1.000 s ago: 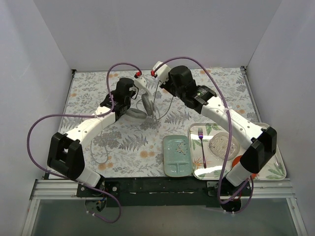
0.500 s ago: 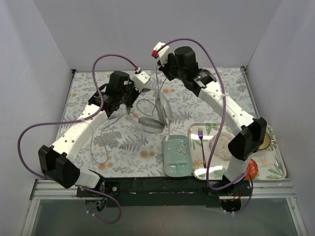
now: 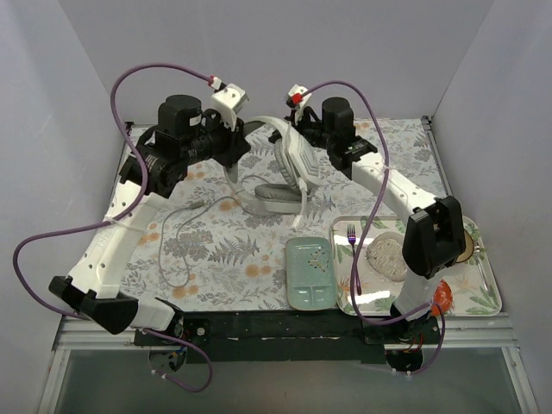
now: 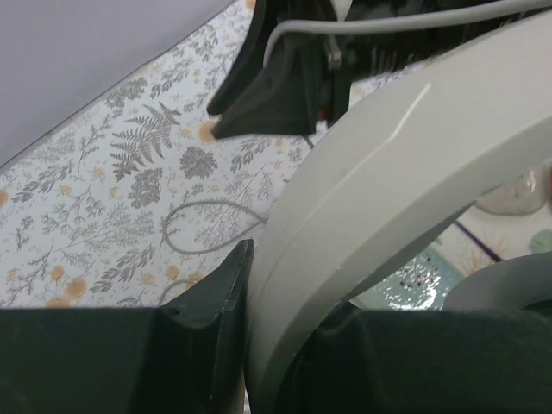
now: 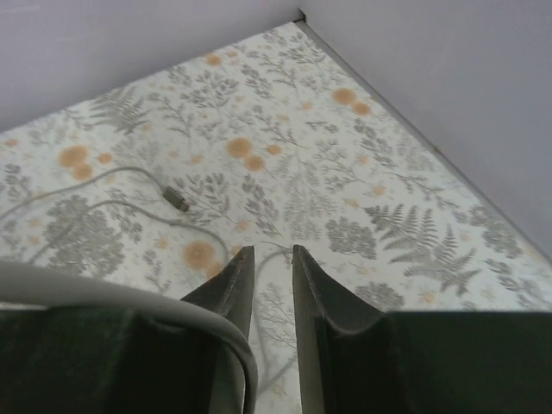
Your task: Wrap the headphones
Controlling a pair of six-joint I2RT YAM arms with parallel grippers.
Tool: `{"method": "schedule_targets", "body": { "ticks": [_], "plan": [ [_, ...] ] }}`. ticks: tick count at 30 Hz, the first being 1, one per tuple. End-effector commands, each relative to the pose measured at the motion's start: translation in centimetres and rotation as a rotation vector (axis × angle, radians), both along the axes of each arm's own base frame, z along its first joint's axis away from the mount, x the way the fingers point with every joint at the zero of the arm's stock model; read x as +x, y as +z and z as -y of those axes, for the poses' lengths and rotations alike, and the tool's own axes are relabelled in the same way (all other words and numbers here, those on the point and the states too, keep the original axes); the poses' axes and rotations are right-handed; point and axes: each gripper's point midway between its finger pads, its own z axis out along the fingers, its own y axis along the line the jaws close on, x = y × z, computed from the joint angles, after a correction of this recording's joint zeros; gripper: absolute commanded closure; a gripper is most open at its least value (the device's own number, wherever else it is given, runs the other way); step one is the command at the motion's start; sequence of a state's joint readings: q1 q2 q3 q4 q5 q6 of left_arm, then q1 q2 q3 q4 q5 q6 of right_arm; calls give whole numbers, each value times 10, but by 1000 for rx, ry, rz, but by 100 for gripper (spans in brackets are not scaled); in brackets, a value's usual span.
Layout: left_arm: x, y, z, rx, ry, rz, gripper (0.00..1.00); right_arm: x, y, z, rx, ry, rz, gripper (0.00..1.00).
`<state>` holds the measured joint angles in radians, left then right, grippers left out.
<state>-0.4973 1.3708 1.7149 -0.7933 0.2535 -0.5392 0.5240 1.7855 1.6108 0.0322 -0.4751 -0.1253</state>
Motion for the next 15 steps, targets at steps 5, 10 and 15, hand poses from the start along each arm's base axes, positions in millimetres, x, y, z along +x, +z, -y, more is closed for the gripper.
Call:
{"method": "schedule_targets", "body": {
  "ticks": [5,10,15],
  "plan": [
    [-19,113,3,-323,64,79,100,-32,47,-36,440,197,-16,61],
    [-11,148,-11,-419,185,122,100,-29,-1,-56,443,194,-124,58],
    [-10,193,-23,-515,252,187,100,-26,-44,-82,421,172,-193,57]
  ]
}}
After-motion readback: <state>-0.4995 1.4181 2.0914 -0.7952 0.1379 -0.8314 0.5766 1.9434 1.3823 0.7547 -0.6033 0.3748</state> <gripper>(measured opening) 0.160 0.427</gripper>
